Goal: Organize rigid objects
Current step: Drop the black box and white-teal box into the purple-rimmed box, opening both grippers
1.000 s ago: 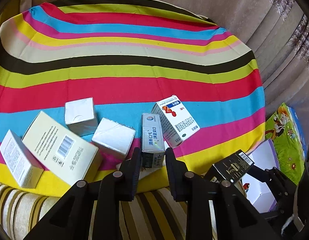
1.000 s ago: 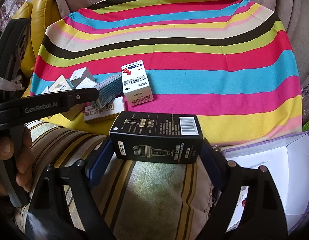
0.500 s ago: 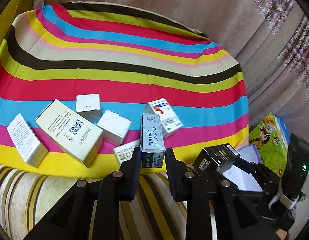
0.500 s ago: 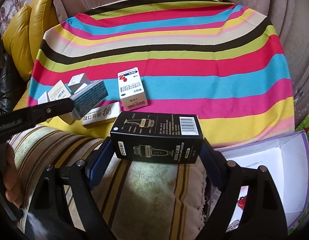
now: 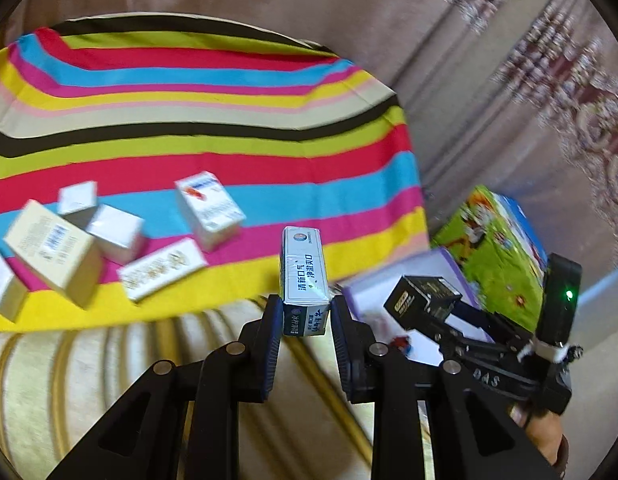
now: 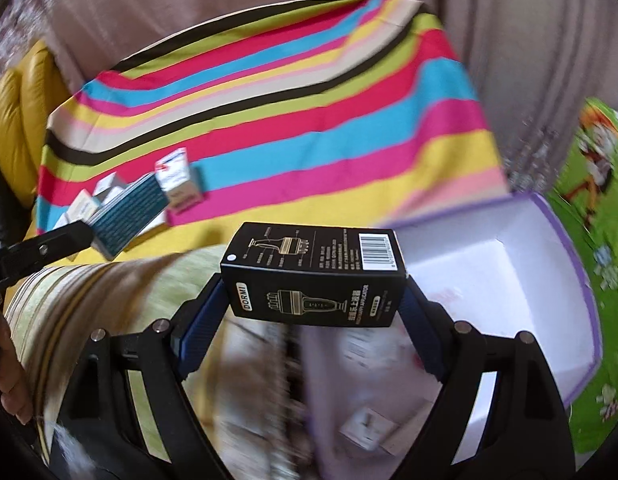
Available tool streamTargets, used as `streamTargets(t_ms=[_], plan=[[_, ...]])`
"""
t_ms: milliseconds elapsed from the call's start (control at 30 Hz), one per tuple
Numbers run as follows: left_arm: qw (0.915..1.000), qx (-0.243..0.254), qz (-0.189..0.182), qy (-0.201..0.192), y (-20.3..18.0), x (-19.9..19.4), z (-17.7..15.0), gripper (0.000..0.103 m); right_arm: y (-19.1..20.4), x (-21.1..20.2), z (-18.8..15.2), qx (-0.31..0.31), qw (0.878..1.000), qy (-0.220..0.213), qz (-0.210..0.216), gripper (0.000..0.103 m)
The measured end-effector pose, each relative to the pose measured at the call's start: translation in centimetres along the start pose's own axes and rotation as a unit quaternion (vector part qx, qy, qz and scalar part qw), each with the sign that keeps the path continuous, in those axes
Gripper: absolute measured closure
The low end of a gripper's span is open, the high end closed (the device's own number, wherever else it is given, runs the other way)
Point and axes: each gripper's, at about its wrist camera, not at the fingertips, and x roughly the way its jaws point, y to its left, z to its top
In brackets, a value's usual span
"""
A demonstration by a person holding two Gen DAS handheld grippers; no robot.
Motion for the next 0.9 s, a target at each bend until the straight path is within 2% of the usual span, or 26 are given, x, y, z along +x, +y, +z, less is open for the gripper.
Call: streamTargets(t_ms=[300, 600, 700, 833, 900], plan=[[0.996, 0.055, -0.059, 0.04, -5.4, 1.3, -2.2, 0.077, -6.2, -1.9, -1.5, 0.048, 0.997, -0.005, -0.061, 0.017], [0.9861, 0.103, -0.106, 0.077, -9.2, 2.5, -4.2, 0.077, -8.9, -2.2, -2.9, 0.077, 0.992, 0.006, -0.096, 0.017], [0.9828, 0.109, -0.117, 0.092, -9.7, 3.1, -4.5, 0.075, -9.6, -2.2, -3.0, 0.087, 0.99, 0.013, -0.107, 0.016], [0.9839, 0.097, -0.112, 0.1, -9.3, 3.5, -4.5, 0.065, -9.8, -2.0, -3.1, 0.095, 0.99, 0.019, -0.103, 0.014], [0.9849, 0.088, -0.113, 0.098, -9.0, 3.4, -4.4, 0.065, -9.6, -1.9, -3.2, 0.093, 0.99, 0.019, -0.101, 0.014]])
